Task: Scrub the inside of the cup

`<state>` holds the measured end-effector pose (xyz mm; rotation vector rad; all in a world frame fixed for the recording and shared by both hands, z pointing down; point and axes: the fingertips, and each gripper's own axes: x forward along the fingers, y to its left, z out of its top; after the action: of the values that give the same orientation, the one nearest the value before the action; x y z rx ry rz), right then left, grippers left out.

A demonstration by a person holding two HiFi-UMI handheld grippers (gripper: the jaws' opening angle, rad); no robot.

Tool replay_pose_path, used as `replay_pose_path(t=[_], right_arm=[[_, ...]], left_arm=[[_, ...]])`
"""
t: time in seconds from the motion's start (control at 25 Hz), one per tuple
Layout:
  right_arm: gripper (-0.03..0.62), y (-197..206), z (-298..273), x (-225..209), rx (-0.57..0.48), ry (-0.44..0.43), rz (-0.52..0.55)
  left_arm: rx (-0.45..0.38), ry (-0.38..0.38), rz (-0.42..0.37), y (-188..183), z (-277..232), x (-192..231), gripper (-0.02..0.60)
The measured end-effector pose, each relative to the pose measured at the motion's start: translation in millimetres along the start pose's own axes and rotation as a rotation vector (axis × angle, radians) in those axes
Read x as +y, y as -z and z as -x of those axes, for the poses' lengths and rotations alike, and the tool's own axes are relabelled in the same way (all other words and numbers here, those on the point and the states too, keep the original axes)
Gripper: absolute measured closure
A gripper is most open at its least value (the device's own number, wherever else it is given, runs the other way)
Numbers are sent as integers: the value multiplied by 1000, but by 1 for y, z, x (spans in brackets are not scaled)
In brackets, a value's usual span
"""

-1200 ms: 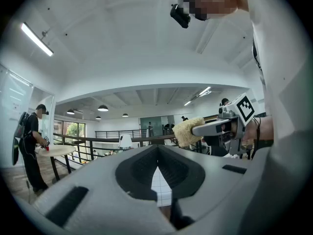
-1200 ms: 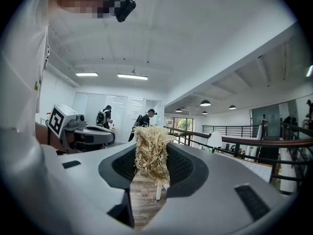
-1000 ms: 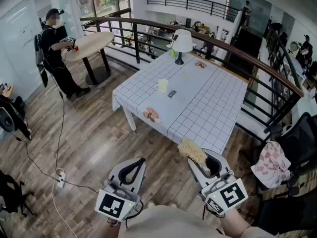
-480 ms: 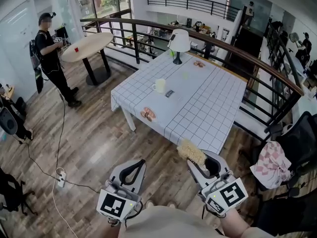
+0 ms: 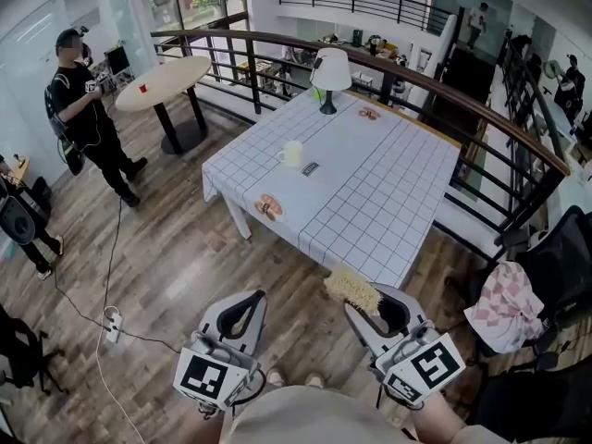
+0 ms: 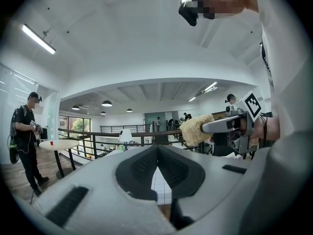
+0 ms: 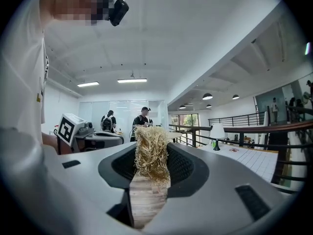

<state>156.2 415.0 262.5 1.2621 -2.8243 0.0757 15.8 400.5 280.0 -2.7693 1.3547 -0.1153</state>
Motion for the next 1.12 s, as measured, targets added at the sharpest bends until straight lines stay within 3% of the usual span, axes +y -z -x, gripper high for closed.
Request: replay_pose_path(t=[0.32, 0.56, 1.0, 1.12], right_arm=[[442, 1, 5, 1, -5, -1, 29], [441, 1, -2, -2, -1, -34, 41], [441, 27, -79, -6, 12, -33, 63], [441, 26, -111, -35, 24, -20, 50]], left_arm=[[-22, 10, -13, -1, 0, -11, 569], [21, -21, -36, 2, -9, -6, 569], [-1, 25, -29, 38, -30, 54, 569], [15, 32, -42, 43, -65, 82, 569]])
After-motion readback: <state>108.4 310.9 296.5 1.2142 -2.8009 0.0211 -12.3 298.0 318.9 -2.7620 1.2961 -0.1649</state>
